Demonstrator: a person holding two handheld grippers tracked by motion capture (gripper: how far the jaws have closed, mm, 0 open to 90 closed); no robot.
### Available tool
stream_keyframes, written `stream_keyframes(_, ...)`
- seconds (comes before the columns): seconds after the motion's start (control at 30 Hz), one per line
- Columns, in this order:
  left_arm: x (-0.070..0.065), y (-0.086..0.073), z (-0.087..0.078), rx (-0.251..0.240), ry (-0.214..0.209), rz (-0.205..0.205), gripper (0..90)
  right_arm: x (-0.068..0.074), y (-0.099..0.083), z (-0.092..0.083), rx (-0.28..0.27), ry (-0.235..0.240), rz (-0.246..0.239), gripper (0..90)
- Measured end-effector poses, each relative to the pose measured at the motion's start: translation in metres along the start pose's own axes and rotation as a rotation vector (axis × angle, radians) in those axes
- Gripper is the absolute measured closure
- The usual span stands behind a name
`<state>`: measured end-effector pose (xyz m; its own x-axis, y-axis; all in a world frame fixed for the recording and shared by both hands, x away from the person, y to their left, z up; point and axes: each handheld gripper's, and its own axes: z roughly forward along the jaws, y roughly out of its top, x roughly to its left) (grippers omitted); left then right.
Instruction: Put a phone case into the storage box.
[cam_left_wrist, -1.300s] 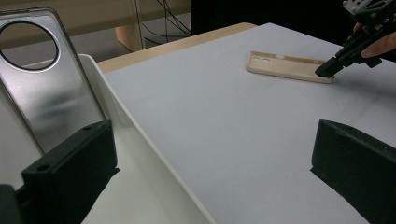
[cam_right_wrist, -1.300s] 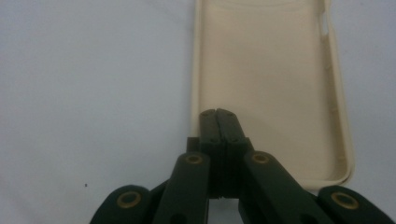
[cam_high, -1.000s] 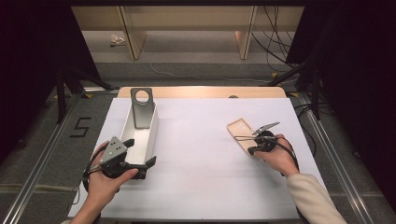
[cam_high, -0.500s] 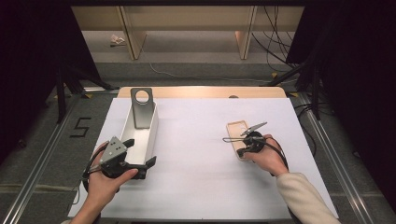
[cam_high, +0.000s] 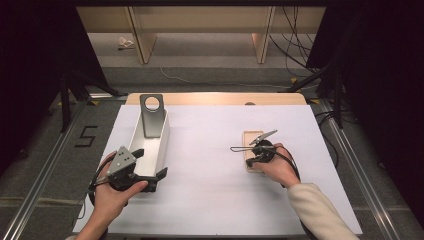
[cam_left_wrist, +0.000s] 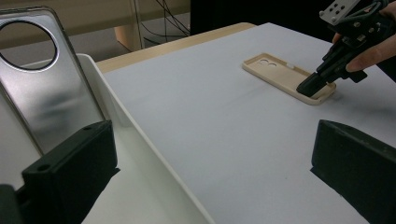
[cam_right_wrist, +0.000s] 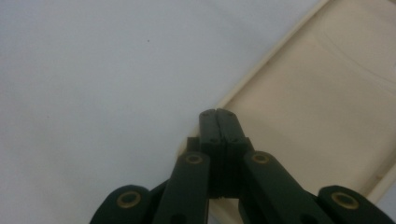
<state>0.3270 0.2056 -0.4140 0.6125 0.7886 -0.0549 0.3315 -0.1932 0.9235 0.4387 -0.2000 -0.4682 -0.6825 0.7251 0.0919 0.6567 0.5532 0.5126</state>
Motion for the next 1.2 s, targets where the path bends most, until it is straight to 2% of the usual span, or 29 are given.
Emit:
stream_keyframes(0.23,0.0,0.0,0.0,0.0,-0.001,-0.001,0.0,0.0,0.001,0.0,-0.014,0.008,-0.007,90.0)
stream_keyframes(0.3,0.0,0.0,0.0,0.001,-0.001,-0.002,0.0,-0.002,0.001,-0.004,-0.03,-0.005,-0.013,90.0)
stream_keyframes(0.4,0.0,0.0,0.0,-0.001,-0.001,-0.002,0.0,-0.005,0.002,-0.013,-0.061,-0.012,-0.016,84.0)
stream_keyframes(0.53,0.0,0.0,0.0,0.001,-0.004,0.001,0.0,-0.01,0.0,-0.023,-0.073,-0.038,-0.067,74.0)
stream_keyframes(0.73,0.0,-0.001,0.0,0.002,-0.003,-0.001,0.0,-0.016,-0.004,-0.035,-0.039,-0.044,-0.159,60.5)
stream_keyframes(0.9,0.0,0.0,0.0,0.001,-0.004,0.001,0.0,-0.015,-0.006,-0.042,0.039,-0.023,-0.258,53.5)
stream_keyframes(1.07,0.0,-0.001,0.0,0.003,-0.004,0.001,0.0,-0.01,-0.006,-0.04,0.114,-0.019,-0.336,48.7)
stream_keyframes(1.2,0.0,-0.001,0.0,0.003,-0.005,0.001,0.0,-0.006,-0.007,-0.037,0.144,-0.023,-0.385,45.3)
